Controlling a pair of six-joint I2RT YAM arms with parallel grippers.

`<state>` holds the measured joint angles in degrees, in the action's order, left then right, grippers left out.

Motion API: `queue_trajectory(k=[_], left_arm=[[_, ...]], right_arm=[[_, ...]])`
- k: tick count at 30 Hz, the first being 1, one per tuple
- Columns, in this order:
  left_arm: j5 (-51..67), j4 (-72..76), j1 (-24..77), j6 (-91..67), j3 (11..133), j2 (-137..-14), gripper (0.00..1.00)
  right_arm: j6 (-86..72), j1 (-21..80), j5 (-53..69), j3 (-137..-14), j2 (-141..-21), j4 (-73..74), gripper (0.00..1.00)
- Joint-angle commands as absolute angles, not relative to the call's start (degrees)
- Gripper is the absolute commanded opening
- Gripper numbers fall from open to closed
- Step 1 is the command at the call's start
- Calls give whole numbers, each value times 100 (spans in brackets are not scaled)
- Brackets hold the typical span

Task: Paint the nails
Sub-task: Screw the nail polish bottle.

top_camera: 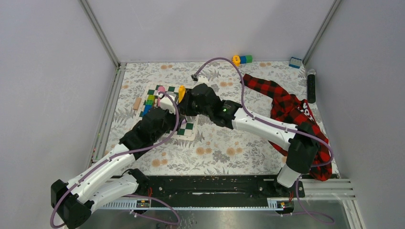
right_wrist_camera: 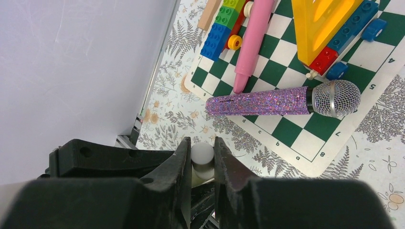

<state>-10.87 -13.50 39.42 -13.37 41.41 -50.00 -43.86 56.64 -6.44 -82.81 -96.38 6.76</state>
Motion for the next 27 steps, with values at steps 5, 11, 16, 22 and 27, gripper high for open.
queue_trajectory(k=[5, 11, 16, 22, 27], left_arm=[[-1288, 142, 3851, -1211, 4142, -4780, 0], [-781, 261, 3854, -1151, 4149, -4810, 0], [-289, 406, 3853, -1234, 4155, -4842, 0], [1326, 783, 3847, -1387, 4258, -4907, 0], [3532, 1301, 3852, -1730, 4450, -5087, 0]], right_arm=[[-3574, 5995, -647, -8368, -8955, 972, 45], [-3149, 5435, -416, -8127, -8263, 1200, 63], [-2911, 4835, -485, -7538, -7435, 1346, 70], [-2491, 4065, 301, -6749, -6527, 1017, 74], [-2331, 3777, 1493, -6033, -5633, -42, 77]])
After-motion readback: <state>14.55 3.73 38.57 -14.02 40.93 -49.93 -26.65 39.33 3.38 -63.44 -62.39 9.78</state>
